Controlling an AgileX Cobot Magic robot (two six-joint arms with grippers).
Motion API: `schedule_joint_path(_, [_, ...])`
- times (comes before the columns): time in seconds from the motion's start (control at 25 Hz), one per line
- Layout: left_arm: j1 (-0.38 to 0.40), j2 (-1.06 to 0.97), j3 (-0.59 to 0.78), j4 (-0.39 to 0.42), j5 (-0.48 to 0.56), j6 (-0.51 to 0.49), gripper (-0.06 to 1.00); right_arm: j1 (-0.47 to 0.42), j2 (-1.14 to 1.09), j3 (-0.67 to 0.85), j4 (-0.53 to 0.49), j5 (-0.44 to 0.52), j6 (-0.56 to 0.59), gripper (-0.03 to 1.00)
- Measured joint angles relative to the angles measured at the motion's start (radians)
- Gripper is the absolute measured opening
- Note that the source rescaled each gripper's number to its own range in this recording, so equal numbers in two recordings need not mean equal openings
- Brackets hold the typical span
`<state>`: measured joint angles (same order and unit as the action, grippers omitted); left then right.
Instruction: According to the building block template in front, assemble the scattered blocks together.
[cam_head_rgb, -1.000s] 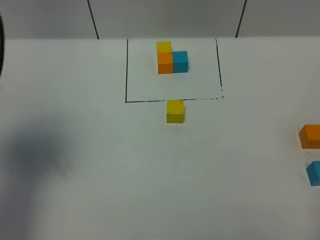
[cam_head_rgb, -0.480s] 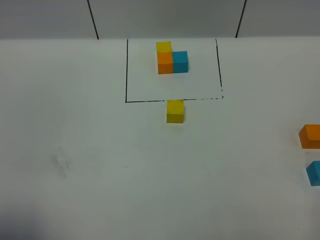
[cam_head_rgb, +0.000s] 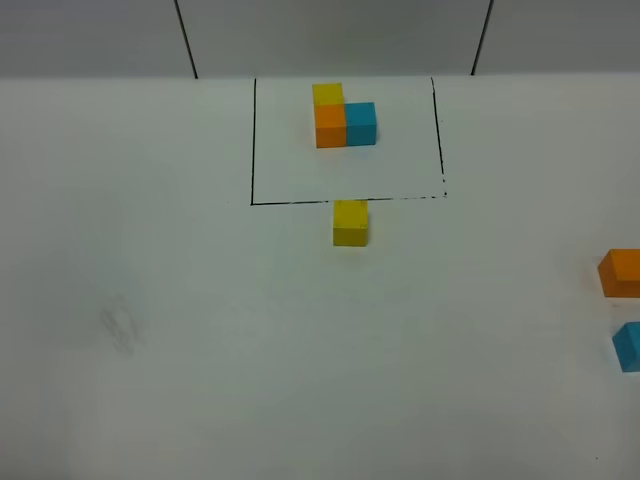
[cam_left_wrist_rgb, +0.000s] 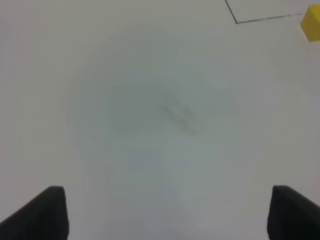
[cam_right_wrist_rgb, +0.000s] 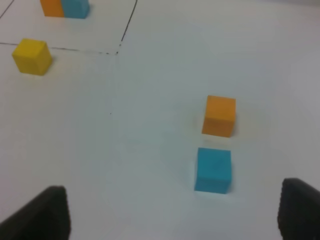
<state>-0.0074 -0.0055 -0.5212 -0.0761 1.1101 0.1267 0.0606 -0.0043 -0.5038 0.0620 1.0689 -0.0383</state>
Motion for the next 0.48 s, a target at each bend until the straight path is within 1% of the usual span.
schedule_joint_path(0.16, [0.0, -0.001, 0.015, 0.001, -0.015, 0.003, 0.79, 0.0, 0.0, 0.0, 0.0, 0.0, 0.0, 0.73])
schedule_joint_path(0.48, [0.0, -0.001, 0.015, 0.001, -0.023, -0.038, 0.61, 0.0, 0.0, 0.0, 0.0, 0.0, 0.0, 0.73])
